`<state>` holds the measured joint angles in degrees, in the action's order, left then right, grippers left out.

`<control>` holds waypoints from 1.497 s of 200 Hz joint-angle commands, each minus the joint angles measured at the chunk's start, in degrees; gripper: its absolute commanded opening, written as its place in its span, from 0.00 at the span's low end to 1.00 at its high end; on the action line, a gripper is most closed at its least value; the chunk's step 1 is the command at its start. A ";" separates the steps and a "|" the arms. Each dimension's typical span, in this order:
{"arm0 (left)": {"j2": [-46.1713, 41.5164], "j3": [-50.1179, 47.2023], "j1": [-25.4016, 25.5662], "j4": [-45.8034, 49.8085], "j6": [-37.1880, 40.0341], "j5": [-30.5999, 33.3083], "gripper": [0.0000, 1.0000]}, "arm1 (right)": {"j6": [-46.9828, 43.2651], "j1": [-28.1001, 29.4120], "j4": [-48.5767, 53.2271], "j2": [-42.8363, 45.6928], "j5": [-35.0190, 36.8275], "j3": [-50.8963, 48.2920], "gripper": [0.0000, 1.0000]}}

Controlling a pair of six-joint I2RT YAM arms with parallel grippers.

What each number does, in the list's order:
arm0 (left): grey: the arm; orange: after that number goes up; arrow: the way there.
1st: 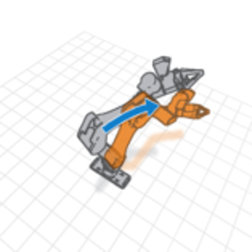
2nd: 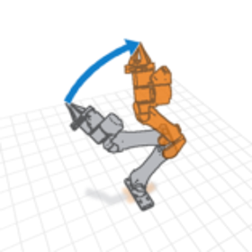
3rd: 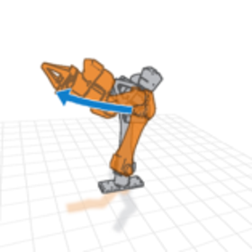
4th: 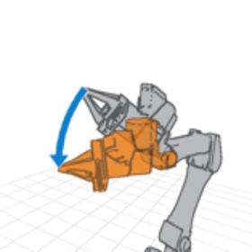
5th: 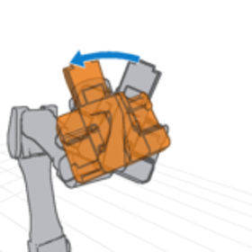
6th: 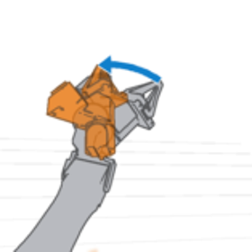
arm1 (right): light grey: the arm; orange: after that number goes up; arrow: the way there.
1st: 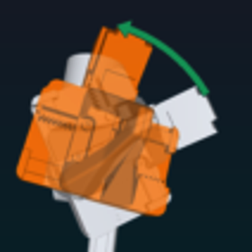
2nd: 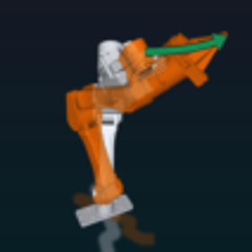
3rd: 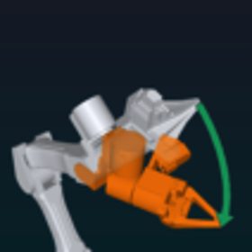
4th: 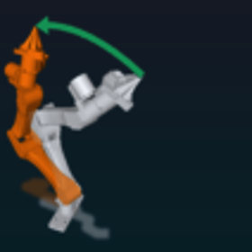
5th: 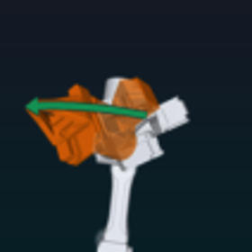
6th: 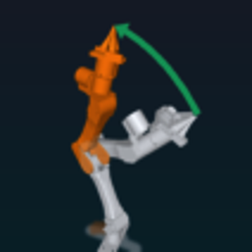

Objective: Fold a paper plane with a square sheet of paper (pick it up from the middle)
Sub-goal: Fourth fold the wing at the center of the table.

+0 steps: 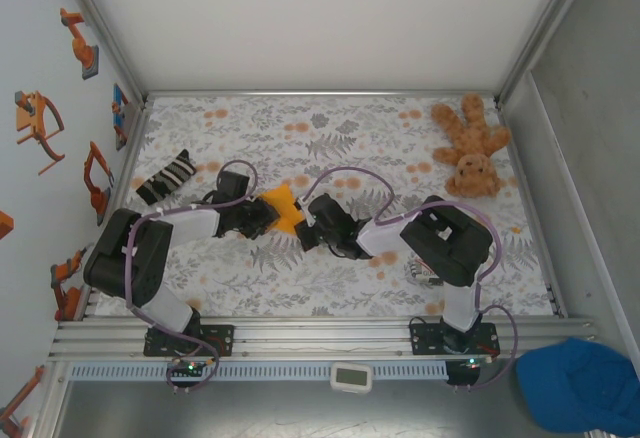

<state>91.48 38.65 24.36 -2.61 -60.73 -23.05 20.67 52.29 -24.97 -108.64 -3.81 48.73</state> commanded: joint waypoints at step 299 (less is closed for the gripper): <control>5.73 7.66 0.15 14.23 6.98 1.62 0.20 | 17.38 -5.97 -1.36 -3.35 -17.89 0.66 0.00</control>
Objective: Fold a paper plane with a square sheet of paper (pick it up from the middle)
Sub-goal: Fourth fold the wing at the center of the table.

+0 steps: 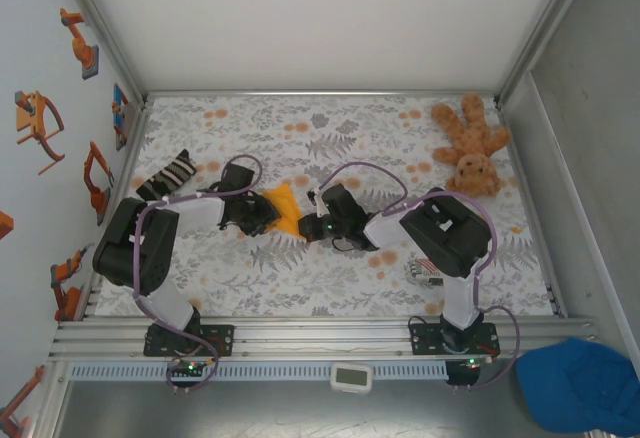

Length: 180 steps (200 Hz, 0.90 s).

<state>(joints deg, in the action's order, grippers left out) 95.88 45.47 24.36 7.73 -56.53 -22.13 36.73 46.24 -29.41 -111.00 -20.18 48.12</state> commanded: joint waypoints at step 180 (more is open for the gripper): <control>0.66 0.14 5.09 -6.04 4.03 -4.44 0.21 | 12.47 0.26 4.89 8.76 1.70 -7.69 0.00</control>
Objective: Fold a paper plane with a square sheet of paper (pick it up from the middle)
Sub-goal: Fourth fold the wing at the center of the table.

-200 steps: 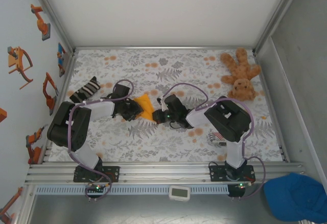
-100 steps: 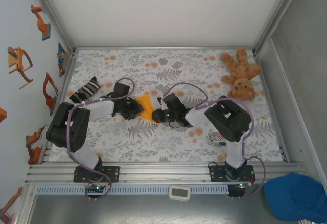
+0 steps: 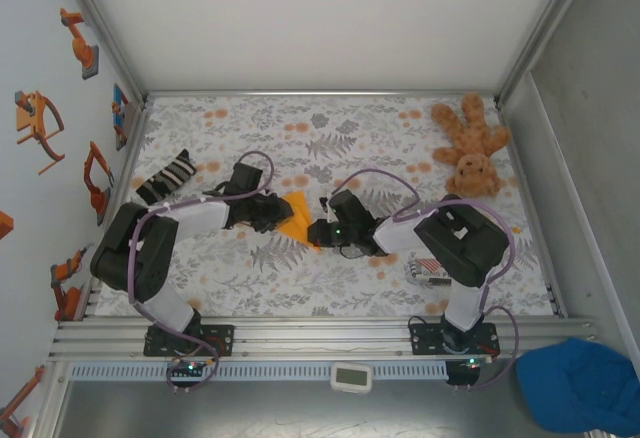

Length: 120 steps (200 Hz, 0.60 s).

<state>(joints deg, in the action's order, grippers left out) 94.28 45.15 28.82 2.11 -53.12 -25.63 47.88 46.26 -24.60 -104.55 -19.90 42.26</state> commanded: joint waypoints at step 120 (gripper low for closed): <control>5.47 1.23 1.39 5.32 2.54 -0.46 0.35 | -0.85 0.06 2.39 1.02 2.93 -2.01 0.04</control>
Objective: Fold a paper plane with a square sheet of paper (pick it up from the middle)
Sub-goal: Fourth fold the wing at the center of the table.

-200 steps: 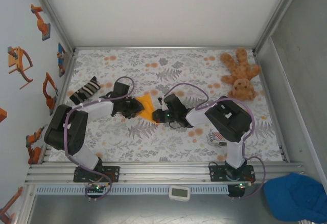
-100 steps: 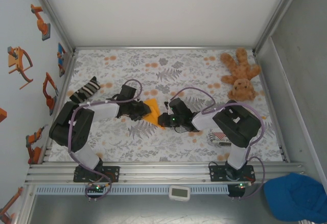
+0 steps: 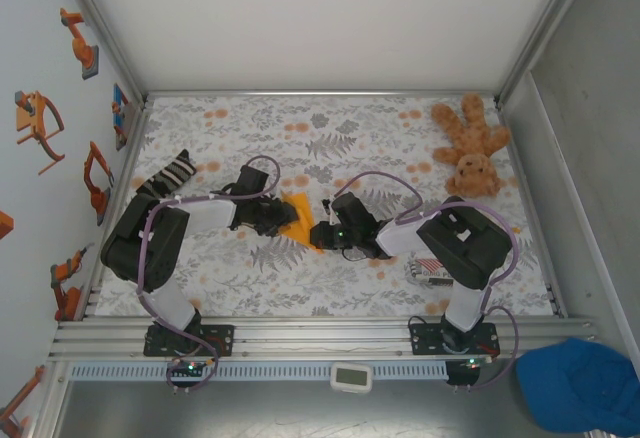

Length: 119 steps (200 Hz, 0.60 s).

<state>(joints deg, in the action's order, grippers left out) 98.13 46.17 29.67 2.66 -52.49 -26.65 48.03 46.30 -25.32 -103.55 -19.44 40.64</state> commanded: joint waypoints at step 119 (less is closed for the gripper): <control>1.19 1.51 0.43 10.78 1.17 5.68 0.25 | -8.45 -0.16 2.77 1.16 1.23 0.05 0.04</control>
<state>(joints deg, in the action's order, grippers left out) 98.13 47.79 30.00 7.79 -51.86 -23.79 41.80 46.30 -24.38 -103.22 -19.70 40.77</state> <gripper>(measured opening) 0.247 0.055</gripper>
